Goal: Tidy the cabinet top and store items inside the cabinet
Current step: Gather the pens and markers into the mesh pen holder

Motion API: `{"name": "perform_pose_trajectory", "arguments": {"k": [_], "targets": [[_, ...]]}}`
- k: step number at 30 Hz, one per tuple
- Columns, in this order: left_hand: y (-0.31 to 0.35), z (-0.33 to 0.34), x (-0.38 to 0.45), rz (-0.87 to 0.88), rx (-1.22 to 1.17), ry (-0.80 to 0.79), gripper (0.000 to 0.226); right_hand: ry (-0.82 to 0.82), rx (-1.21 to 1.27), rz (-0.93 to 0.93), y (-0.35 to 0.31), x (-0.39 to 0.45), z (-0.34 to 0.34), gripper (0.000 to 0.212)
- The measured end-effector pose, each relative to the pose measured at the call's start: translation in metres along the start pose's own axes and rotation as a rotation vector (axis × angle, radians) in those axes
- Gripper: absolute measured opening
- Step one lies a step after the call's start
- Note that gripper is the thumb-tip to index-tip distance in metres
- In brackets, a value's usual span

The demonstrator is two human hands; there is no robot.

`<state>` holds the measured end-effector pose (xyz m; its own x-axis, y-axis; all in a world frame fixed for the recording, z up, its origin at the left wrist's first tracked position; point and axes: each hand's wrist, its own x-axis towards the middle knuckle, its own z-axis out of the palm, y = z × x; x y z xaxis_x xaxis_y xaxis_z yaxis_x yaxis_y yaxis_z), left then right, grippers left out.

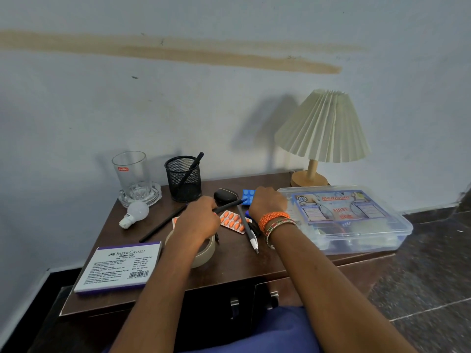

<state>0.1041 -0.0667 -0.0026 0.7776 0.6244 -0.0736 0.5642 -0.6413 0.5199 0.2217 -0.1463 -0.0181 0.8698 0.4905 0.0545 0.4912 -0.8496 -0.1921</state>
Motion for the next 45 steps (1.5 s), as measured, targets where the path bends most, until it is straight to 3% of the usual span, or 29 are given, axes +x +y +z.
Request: {"name": "perform_pose_trajectory", "arguments": {"k": [5,10,17,20,25,28,33,40,45], "targets": [[-0.004,-0.001,0.0,-0.001,0.009,0.005,0.025,0.011,0.038,0.009,0.0,-0.003,-0.002,0.035],[-0.012,-0.003,0.001,-0.036,-0.05,0.121,0.022,0.086,0.224,0.013,0.0,-0.001,-0.008,0.03],[-0.021,-0.008,0.004,-0.004,-0.208,0.34,0.023,0.301,0.856,-0.08,-0.011,0.0,-0.011,0.02],[-0.022,-0.009,0.005,0.011,-0.217,0.387,0.025,0.282,1.118,-0.072,-0.017,-0.003,-0.012,0.014],[-0.024,-0.01,0.006,0.032,-0.226,0.414,0.025,0.213,1.35,0.023,-0.017,0.0,-0.017,0.004],[-0.023,-0.01,0.006,0.038,-0.22,0.404,0.026,0.175,1.514,0.105,-0.018,0.002,-0.02,0.012],[-0.021,-0.011,0.005,0.052,-0.221,0.41,0.027,0.228,1.402,0.089,-0.021,0.004,-0.016,0.014],[-0.021,-0.011,0.005,0.068,-0.289,0.354,0.029,0.159,1.402,0.015,-0.021,0.004,-0.016,0.012],[-0.02,-0.012,0.002,0.069,-0.278,0.382,0.028,0.204,1.497,0.098,-0.02,0.003,-0.017,0.013]]}}
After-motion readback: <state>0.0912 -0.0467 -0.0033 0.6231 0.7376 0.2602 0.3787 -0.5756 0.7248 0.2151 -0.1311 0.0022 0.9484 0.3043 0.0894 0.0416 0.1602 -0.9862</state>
